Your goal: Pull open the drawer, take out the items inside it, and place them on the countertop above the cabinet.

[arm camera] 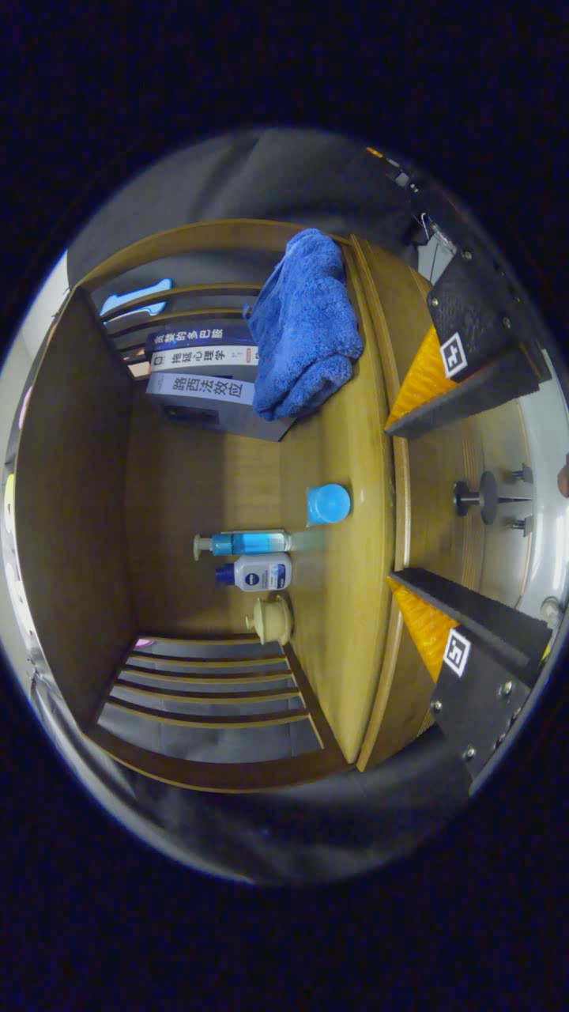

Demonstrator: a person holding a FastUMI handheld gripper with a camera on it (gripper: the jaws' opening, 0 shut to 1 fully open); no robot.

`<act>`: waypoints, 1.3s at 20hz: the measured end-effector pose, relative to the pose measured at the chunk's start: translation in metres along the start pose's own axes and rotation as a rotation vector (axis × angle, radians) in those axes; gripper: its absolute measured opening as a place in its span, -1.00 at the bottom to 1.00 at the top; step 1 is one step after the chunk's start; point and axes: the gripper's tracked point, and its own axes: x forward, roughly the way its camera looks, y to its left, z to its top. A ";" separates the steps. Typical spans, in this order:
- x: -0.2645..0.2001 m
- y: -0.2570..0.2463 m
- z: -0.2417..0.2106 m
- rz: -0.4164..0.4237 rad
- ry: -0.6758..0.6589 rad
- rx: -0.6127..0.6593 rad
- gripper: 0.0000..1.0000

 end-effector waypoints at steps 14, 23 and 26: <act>-0.003 -0.001 0.002 0.007 -0.085 -0.036 0.99; -0.054 0.005 0.017 0.130 -0.111 0.010 0.98; -0.069 -0.027 0.034 0.123 -0.137 -0.013 0.98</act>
